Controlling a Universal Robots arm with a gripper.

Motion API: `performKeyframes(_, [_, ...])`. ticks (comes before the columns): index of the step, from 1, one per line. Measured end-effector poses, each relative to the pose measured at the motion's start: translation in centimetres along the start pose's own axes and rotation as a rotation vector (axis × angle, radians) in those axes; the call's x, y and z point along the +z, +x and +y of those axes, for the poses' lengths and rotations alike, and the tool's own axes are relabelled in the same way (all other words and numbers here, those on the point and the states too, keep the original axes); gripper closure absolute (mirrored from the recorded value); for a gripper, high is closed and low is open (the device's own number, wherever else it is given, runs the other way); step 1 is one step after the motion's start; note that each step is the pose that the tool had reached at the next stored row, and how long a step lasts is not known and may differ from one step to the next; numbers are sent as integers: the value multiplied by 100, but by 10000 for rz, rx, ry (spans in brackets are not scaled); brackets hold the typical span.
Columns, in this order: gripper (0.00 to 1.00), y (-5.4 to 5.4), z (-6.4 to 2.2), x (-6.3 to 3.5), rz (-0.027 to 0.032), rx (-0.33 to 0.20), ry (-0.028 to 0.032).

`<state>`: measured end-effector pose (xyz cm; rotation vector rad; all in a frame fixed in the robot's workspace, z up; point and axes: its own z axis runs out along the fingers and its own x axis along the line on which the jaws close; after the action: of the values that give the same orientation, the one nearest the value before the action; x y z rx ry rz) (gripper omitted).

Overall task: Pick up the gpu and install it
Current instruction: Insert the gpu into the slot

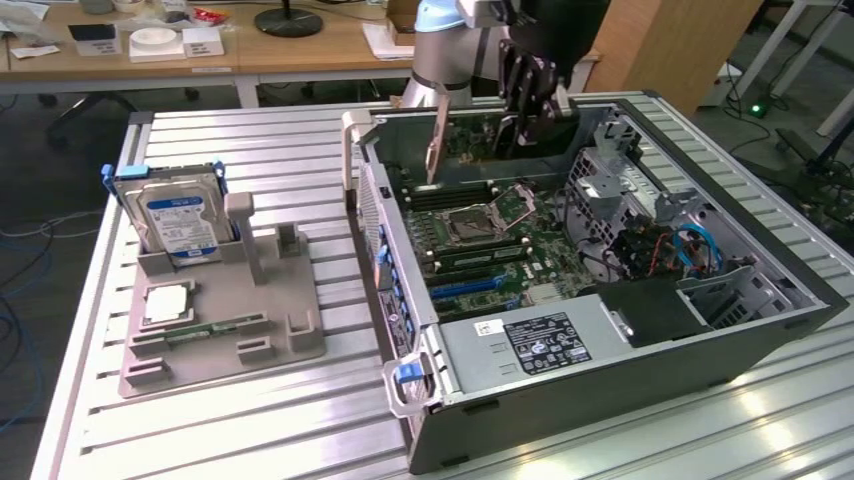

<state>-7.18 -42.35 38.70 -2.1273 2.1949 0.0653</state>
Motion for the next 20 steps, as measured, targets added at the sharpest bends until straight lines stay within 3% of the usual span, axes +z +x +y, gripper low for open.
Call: performKeyframes(20, [72, 5, 1, 47, -3, 3, 0])
